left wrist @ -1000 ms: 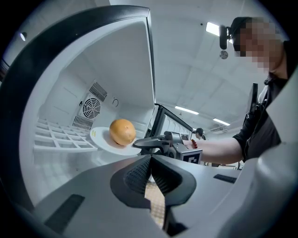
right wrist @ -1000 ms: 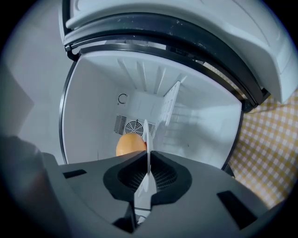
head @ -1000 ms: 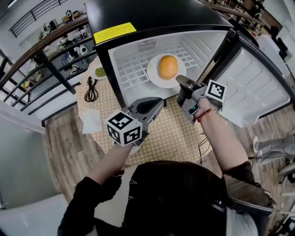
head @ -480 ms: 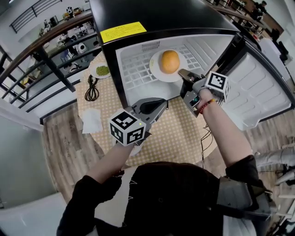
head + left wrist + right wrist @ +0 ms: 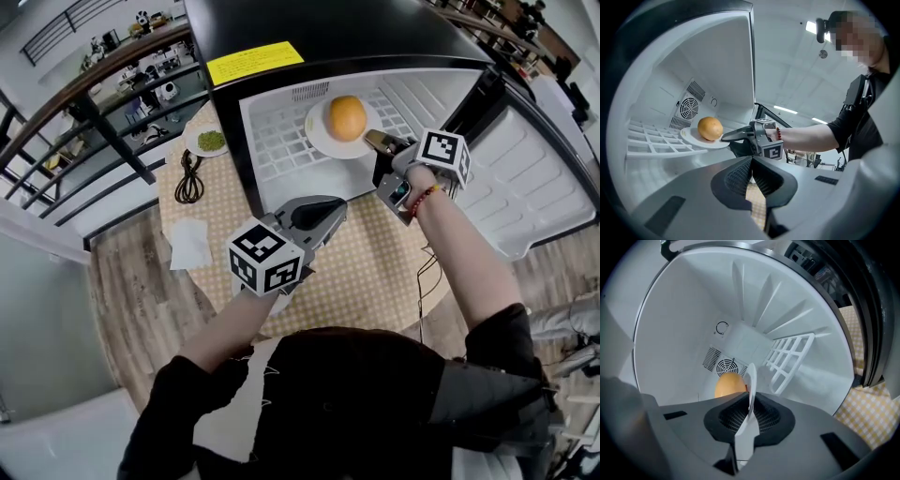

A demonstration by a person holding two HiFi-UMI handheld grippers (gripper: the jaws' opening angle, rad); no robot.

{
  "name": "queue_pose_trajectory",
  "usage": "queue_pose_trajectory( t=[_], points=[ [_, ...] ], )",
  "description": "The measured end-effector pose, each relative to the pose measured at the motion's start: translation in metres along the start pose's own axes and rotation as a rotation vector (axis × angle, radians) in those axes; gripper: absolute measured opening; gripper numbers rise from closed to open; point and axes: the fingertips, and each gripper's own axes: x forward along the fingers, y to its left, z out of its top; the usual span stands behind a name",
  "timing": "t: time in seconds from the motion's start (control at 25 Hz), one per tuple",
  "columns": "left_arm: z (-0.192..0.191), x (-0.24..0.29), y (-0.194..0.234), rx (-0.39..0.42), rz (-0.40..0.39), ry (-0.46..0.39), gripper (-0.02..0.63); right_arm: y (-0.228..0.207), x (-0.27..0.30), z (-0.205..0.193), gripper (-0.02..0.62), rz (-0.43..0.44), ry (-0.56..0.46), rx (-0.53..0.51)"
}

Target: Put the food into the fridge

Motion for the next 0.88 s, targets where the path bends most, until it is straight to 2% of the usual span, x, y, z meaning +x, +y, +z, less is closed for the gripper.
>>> queue_pose_trajectory(
  t=[0.44,0.88],
  points=[
    [0.002,0.004,-0.007,-0.007,0.045,-0.011,0.012,0.002,0.007,0.001,0.034,-0.018,0.069,-0.073],
    [0.005,0.015,-0.013,-0.022,0.084,-0.025,0.012,0.006,0.012,0.003,0.061,-0.042,0.108,-0.274]
  ],
)
